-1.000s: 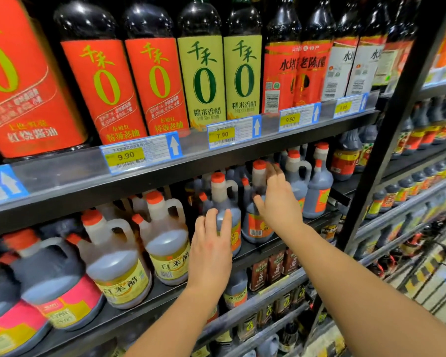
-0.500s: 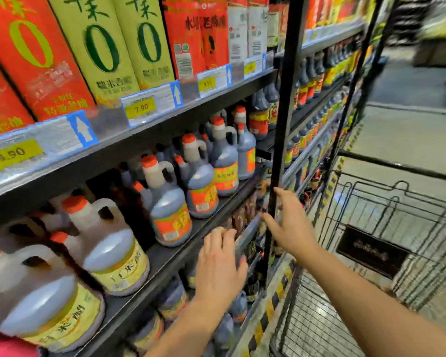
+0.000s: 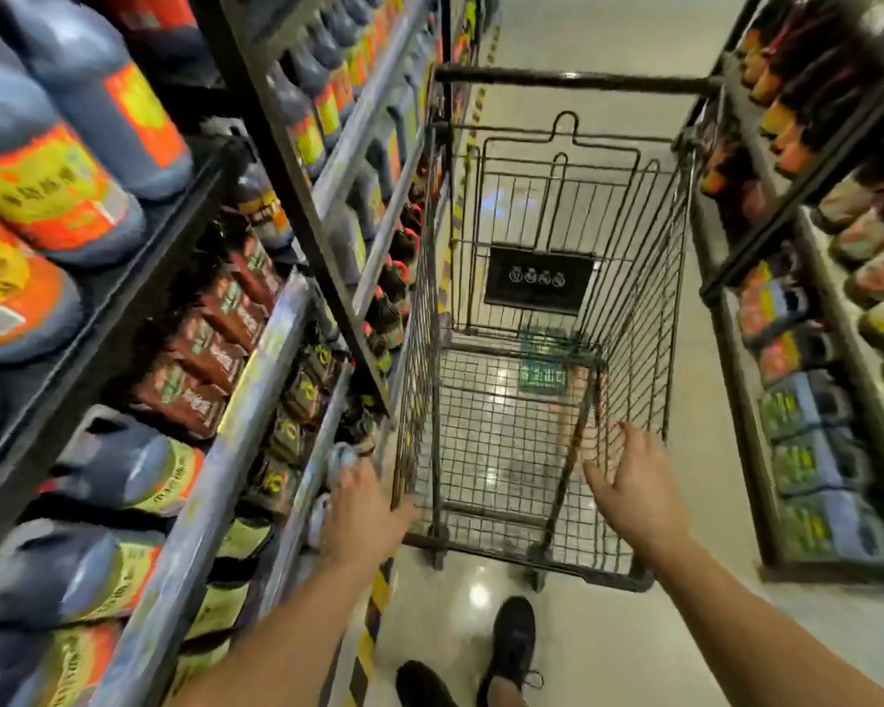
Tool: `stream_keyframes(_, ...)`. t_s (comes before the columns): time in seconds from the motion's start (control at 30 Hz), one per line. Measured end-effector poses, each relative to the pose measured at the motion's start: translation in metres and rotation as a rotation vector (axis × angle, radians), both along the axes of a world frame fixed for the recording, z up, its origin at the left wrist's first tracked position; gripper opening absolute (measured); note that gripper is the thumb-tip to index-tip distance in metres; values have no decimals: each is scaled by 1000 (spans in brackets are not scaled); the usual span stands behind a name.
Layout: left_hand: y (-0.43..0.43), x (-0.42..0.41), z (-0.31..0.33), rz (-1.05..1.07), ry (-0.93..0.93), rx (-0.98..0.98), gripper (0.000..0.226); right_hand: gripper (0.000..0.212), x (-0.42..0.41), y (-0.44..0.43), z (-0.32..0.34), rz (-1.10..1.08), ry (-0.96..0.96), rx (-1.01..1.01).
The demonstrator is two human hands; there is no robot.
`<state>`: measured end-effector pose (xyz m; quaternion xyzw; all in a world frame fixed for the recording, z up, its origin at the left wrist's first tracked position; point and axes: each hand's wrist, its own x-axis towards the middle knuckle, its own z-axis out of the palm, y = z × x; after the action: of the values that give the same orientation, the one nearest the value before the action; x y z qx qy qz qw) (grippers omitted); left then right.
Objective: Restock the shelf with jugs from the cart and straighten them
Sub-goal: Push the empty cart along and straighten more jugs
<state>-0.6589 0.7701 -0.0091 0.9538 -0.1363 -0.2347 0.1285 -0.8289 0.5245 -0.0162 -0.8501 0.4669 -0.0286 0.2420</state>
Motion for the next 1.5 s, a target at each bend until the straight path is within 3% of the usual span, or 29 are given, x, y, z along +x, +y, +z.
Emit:
stream_keyframes(0.2,-31,11,-69,210,185,-57,85,82,-50,-6,-69,-308,120,135)
stream_keyframes(0.33,-38,10,-111,324,269,-149,74,82,-60,5,-110,-379,44,306)
stream_keyframes(0.53,-64,8,-134,457,39,-184,30,75,-48,-3,-123,-447,-9,128)
stream_keyframes(0.67,-91,21,-138,482,-21,-147,26,73,-31,-30,-127,-401,88,25)
stream_keyframes(0.8,-124,45,-142,488,-60,-130,37,73,-6,-65,-131,-348,150,-62)
stream_keyframes(1.23,-228,149,-161,403,-134,-229,32,76,95,-180,-141,-300,104,-169)
stream_keyframes(1.5,-300,224,-168,347,-204,-131,51,77,164,-248,-142,-309,146,-174)
